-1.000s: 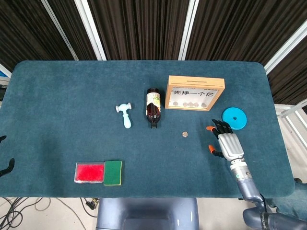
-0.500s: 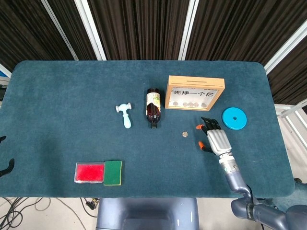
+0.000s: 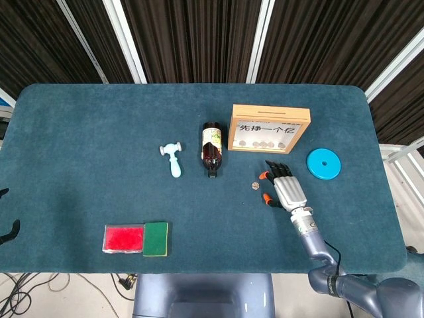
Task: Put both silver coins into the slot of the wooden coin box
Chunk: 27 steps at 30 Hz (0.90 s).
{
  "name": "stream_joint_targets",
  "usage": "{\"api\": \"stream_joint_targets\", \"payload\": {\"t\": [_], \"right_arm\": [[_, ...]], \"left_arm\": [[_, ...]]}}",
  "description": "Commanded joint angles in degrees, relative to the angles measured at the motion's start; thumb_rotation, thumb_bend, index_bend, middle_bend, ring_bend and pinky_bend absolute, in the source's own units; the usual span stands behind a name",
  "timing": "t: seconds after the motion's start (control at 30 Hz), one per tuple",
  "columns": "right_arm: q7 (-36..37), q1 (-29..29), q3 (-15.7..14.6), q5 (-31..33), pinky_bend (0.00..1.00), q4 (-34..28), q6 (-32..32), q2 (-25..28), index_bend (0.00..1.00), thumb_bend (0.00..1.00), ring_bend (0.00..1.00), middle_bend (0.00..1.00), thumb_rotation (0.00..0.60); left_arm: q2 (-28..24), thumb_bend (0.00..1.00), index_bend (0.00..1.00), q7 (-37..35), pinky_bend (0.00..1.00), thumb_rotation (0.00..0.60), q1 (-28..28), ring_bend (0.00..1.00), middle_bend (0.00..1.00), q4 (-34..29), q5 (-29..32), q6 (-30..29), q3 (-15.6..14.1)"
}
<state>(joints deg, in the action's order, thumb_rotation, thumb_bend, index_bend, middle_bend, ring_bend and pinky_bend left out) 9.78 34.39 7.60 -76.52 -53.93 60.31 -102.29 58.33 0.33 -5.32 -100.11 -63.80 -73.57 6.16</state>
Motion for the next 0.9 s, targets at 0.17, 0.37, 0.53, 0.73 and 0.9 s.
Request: {"api": "stream_joint_targets", "payload": {"t": [0.17, 0.37, 0.53, 0.73, 0.9], "right_arm": [[1.5, 0.4, 0.4, -1.3, 0.0, 2.6, 0.5, -2.1, 0.41, 0.44, 0.0, 0.08, 0.6], [2.4, 0.4, 0.6, -1.7, 0.0, 4.1, 0.6, -3.3, 0.42, 0.44, 0.0, 0.08, 0.6], [2.7, 0.4, 0.8, -1.8, 0.0, 5.0, 0.4, -3.8, 0.43, 0.44, 0.0, 0.08, 0.6], [2.8, 0.6, 1.0, -2.0, 0.0, 5.6, 0.0, -4.2, 0.44, 0.44, 0.0, 0.08, 0.6], [3.2, 0.6, 0.9, -2.2, 0.0, 5.8, -0.3, -4.5, 0.45, 0.44, 0.0, 0.08, 0.6]], "left_arm": [[0.0, 0.4, 0.12, 0.1, 0.0, 0.6, -0.1, 0.0, 0.0, 0.0, 0.3, 0.1, 0.0], [0.0, 0.4, 0.12, 0.2, 0.0, 0.6, 0.0, 0.0, 0.0, -0.1, 0.3, -0.1, 0.0], [0.0, 0.4, 0.12, 0.2, 0.0, 0.6, -0.1, 0.0, 0.0, -0.1, 0.4, 0.0, 0.0], [0.0, 0.4, 0.12, 0.2, 0.0, 0.6, -0.1, 0.0, 0.0, -0.1, 0.5, 0.0, 0.0], [-0.1, 0.4, 0.12, 0.2, 0.0, 0.6, -0.1, 0.0, 0.0, -0.1, 0.6, 0.0, 0.0]]}}
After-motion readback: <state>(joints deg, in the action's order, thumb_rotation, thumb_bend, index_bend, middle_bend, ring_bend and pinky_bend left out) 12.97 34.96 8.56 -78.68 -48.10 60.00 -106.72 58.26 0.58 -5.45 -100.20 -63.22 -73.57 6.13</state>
